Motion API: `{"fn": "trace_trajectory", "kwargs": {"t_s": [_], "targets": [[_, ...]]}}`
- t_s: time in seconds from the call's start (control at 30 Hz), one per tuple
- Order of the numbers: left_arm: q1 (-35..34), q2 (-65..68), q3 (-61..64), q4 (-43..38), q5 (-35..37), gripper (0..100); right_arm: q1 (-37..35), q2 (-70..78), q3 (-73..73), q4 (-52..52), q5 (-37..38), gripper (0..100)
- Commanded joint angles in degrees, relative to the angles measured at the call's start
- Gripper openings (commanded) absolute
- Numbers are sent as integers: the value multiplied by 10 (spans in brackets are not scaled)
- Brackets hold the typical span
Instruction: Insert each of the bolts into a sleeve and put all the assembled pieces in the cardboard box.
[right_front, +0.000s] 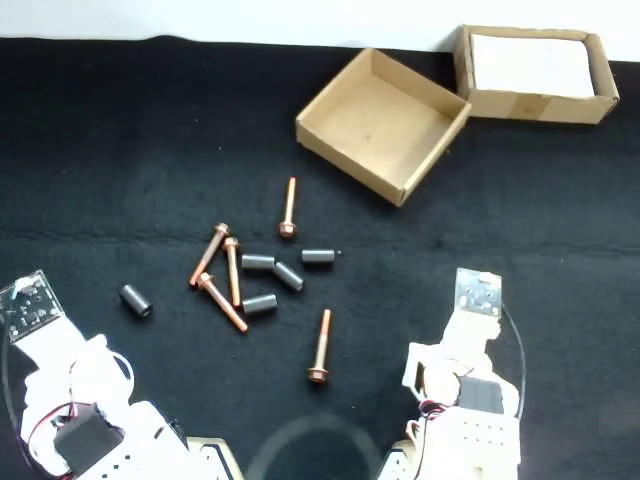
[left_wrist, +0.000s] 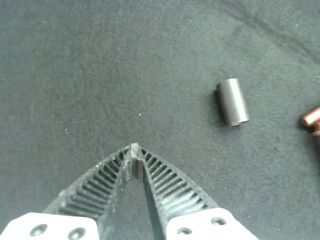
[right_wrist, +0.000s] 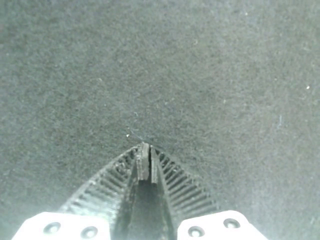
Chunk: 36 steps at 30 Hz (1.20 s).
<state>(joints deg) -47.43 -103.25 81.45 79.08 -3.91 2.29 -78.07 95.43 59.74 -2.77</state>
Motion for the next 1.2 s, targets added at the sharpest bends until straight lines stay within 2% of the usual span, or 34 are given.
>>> {"fn": "trace_trajectory", "kwargs": {"t_s": [0.0,0.17,0.4,0.57,0.7,0.83,1.03,1.17], "targets": [[-4,-5,-7,1,-3,9,-14,0,-20,10,-3,9],[0,-4,-26,3,-2,10,-16,0,-125,13,-4,9],[1,35,-141,40,-2,10,-15,0,-244,14,0,9],[25,195,-291,98,-1,10,-31,1,-372,51,2,9],[37,349,-427,148,-1,10,-100,5,-481,115,75,9],[37,479,-533,200,-1,10,-156,7,-553,159,83,9],[36,609,-591,216,0,9,-166,135,-636,234,81,10],[34,669,-589,217,33,9,-180,257,-756,307,71,79]]}}
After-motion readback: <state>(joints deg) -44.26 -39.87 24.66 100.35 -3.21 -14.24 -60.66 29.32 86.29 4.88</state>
